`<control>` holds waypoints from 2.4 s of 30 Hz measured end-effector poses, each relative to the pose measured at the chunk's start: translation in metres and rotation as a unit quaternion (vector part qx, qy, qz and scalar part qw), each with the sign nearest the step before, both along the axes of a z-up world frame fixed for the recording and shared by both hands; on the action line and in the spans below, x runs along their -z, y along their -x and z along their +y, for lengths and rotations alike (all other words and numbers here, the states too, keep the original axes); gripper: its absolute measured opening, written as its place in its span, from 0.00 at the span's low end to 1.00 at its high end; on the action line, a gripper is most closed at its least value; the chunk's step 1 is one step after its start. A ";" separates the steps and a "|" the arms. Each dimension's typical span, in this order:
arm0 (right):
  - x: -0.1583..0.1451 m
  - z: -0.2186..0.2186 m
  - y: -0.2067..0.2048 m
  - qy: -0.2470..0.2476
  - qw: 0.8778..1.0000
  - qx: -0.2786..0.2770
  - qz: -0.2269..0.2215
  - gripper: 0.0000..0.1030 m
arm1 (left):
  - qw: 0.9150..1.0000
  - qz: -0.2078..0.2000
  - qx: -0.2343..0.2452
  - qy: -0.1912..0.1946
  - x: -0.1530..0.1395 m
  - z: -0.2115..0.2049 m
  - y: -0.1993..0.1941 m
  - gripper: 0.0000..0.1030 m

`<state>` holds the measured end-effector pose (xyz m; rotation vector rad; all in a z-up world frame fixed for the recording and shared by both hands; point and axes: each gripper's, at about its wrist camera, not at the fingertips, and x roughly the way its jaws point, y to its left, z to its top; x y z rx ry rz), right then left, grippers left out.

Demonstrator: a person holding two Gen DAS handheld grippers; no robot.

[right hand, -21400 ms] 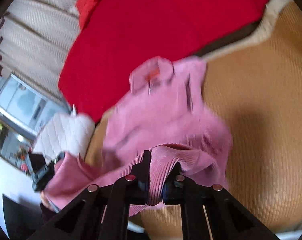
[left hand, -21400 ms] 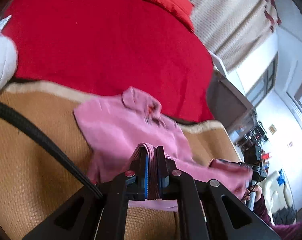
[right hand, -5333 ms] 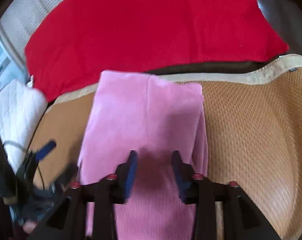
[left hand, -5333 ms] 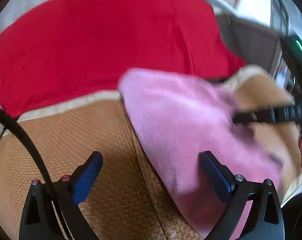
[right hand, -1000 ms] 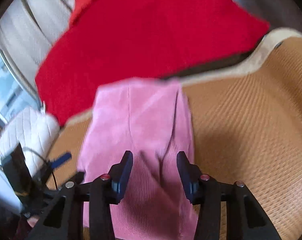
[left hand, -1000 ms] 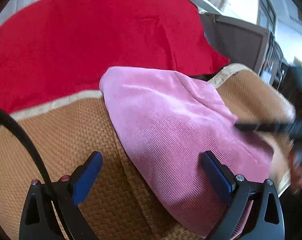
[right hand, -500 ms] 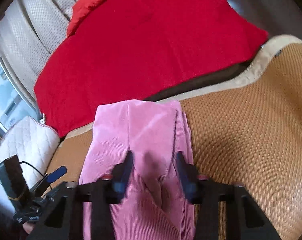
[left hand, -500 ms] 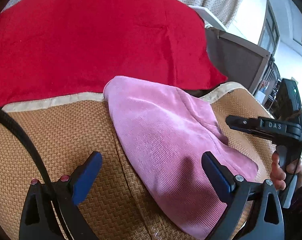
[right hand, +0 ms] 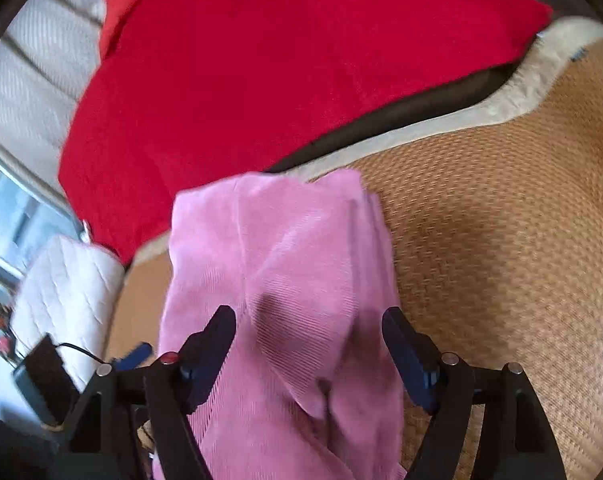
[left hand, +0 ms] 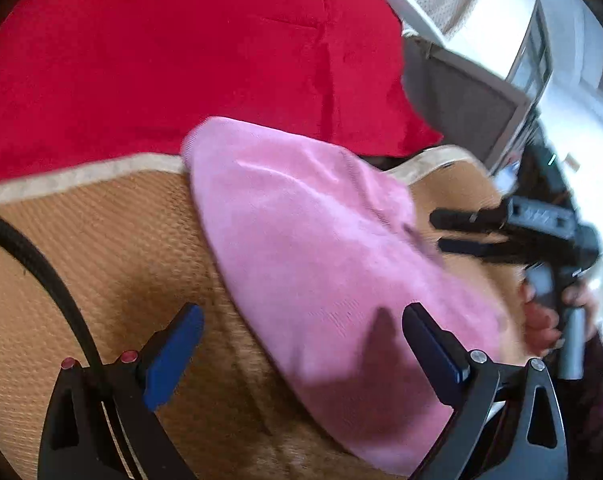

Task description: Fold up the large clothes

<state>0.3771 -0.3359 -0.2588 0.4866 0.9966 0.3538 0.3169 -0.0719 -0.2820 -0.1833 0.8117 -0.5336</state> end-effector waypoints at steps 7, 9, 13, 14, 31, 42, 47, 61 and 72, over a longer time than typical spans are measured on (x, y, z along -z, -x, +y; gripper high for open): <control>0.028 -0.042 0.002 -0.074 0.995 0.000 0.062 0.77 | 0.994 0.067 0.033 0.078 0.009 0.001 -0.007 0.97; 0.038 -0.045 0.001 -0.094 0.993 -0.007 0.077 0.77 | 0.992 0.087 0.029 0.088 0.015 0.001 -0.012 0.97; 0.050 -0.037 -0.002 -0.122 0.988 -0.038 0.087 0.77 | 0.984 0.122 0.031 0.126 0.026 0.001 -0.019 0.97; 0.052 -0.035 -0.003 -0.124 0.988 -0.045 0.087 0.77 | 0.983 0.126 0.029 0.134 0.028 0.000 -0.022 0.97; 0.064 0.001 -0.004 -0.199 0.974 -0.095 0.055 0.74 | 0.967 0.130 0.018 0.219 0.047 0.029 -0.026 0.94; 0.041 0.022 0.003 -0.202 0.973 -0.106 0.024 0.64 | 0.975 0.084 0.006 0.208 0.028 0.046 -0.020 0.72; 0.026 0.042 0.006 -0.203 0.972 -0.120 0.008 0.64 | 0.978 0.059 0.000 0.199 0.009 0.062 -0.012 0.72; 0.021 0.083 0.009 -0.246 0.960 -0.132 -0.001 0.64 | 0.978 0.024 -0.045 0.204 -0.009 0.118 0.008 0.72; 0.054 0.095 -0.002 -0.207 0.970 -0.119 0.047 0.63 | 0.988 0.076 -0.087 0.102 0.020 0.103 -0.003 0.72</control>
